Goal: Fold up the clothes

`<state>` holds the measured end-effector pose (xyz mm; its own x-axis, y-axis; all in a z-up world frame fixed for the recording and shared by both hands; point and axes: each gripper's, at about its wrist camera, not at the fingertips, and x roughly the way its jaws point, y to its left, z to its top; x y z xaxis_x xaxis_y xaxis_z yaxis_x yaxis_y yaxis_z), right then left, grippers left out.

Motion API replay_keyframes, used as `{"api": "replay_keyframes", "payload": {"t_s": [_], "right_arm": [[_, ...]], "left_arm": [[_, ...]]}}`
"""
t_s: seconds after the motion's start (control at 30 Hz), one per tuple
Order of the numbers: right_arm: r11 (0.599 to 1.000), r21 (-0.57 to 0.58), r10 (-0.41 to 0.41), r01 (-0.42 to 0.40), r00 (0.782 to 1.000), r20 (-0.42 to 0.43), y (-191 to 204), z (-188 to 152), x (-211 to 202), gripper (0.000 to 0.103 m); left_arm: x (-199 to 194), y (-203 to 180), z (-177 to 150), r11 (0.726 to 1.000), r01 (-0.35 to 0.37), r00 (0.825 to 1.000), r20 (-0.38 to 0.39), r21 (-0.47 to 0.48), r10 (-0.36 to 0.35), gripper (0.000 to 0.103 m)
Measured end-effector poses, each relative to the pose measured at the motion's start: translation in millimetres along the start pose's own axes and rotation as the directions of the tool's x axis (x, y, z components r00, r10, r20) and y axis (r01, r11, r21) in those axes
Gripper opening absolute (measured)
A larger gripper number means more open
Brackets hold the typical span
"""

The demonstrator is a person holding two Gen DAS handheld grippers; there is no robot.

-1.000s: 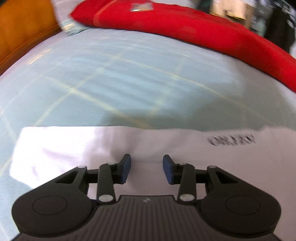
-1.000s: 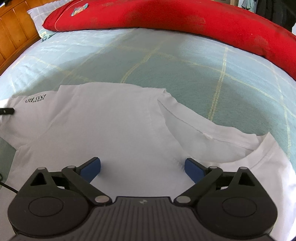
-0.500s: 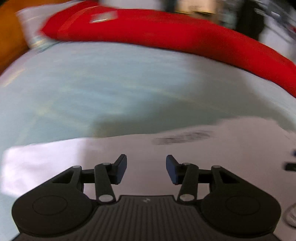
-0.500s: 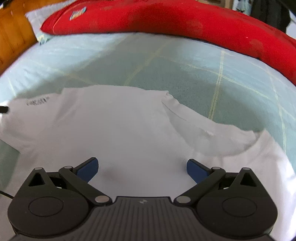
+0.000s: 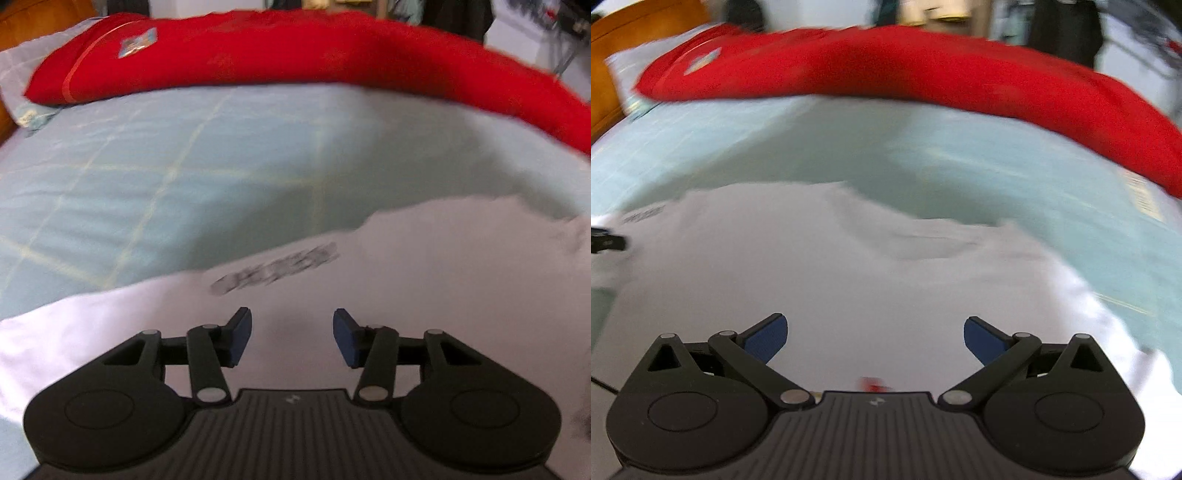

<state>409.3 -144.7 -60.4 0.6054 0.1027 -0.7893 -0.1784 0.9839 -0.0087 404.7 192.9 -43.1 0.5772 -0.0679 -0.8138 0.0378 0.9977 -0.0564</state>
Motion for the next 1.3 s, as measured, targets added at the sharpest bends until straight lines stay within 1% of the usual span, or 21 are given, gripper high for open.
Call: {"api": "replay_keyframes", "payload": {"t_s": [0.03,0.13,0.2,0.27,0.37,0.53,0.6,0.67,0.77,0.83,0.9,0.97,1.07,1.13,1.17,1.2,1.27,1.3], "right_arm": [[0.999,0.024,-0.031,0.031,0.999,0.012,-10.9,-1.7,1.0,0.103],[0.993,0.087,-0.080,0.077,0.996,0.028,-37.4,-3.0,15.9,0.103],[0.990,0.119,-0.075,0.070,0.996,0.042,-50.7,-2.4,30.6,0.103],[0.988,0.146,-0.055,0.049,0.998,0.036,-63.0,3.6,50.7,0.103],[0.988,0.151,-0.050,0.043,0.998,0.046,-74.5,13.7,57.6,0.103],[0.987,0.155,-0.046,0.035,0.997,0.067,-92.6,30.6,65.9,0.103],[0.989,0.145,-0.010,-0.003,0.996,0.086,-89.6,25.2,47.8,0.103],[0.989,0.141,0.037,-0.048,0.996,0.084,-80.7,12.6,30.8,0.103],[0.990,0.110,0.080,-0.085,0.996,0.047,-65.4,-5.9,34.8,0.103],[0.996,0.068,0.057,-0.059,0.998,0.033,-58.1,-11.0,48.7,0.103],[0.998,0.045,0.034,-0.037,0.996,0.077,-58.6,-7.8,60.0,0.103],[0.998,0.047,0.025,-0.030,0.994,0.103,-64.3,1.1,71.8,0.103],[0.999,0.032,0.006,-0.009,0.995,0.097,-70.9,19.1,85.5,0.103],[1.000,0.010,-0.006,0.006,0.996,0.090,-74.1,30.2,88.7,0.103],[1.000,0.009,-0.017,0.017,0.997,0.077,-75.2,33.7,87.0,0.103],[1.000,0.022,-0.016,0.015,0.997,0.082,-77.2,34.0,79.2,0.103],[0.999,0.051,-0.009,0.003,0.994,0.106,-80.2,30.2,56.4,0.103],[0.998,0.060,-0.013,0.006,0.993,0.117,-79.8,25.0,42.5,0.103]], "left_arm": [[1.2,-8.5,6.2,1.000,0.026,1.000,0.017,0.007,-0.026,0.051],[7.2,-35.1,17.6,0.998,0.057,0.997,0.050,0.030,-0.058,0.051],[10.8,-52.8,23.4,0.996,0.088,0.995,0.052,0.032,-0.089,0.052],[7.9,-68.8,24.6,0.994,0.099,0.993,0.053,0.050,-0.102,0.052],[4.5,-88.1,24.0,0.992,0.097,0.994,0.049,0.080,-0.101,0.052],[-2.2,-99.6,24.5,0.991,0.119,0.991,0.045,0.069,-0.122,0.053],[-3.6,-101.4,24.0,0.989,0.142,0.989,0.042,0.052,-0.144,0.054],[-1.3,-101.9,20.3,0.985,0.171,0.985,0.031,0.032,-0.172,0.055],[8.5,-102.9,11.3,0.975,0.219,0.975,0.024,0.023,-0.219,0.055],[19.9,-104.1,3.9,0.968,0.247,0.969,0.017,0.035,-0.248,0.055],[35.9,-104.9,-0.1,0.968,0.243,0.970,0.010,0.055,-0.244,0.055],[48.3,-106.5,2.8,0.971,0.226,0.973,0.029,0.077,-0.229,0.057],[62.7,-112.7,21.6,0.975,0.194,0.979,0.050,0.106,-0.200,0.060],[65.7,-116.1,32.9,0.978,0.178,0.981,0.055,0.110,-0.184,0.059],[61.6,-117.1,35.6,0.978,0.176,0.981,0.058,0.111,-0.183,0.059],[57.6,-118.2,38.4,0.979,0.174,0.982,0.062,0.111,-0.181,0.059],[49.4,-120.3,43.9,0.979,0.170,0.982,0.068,0.112,-0.178,0.059],[40.9,-121.1,41.4,0.978,0.172,0.981,0.074,0.118,-0.181,0.061]]}}
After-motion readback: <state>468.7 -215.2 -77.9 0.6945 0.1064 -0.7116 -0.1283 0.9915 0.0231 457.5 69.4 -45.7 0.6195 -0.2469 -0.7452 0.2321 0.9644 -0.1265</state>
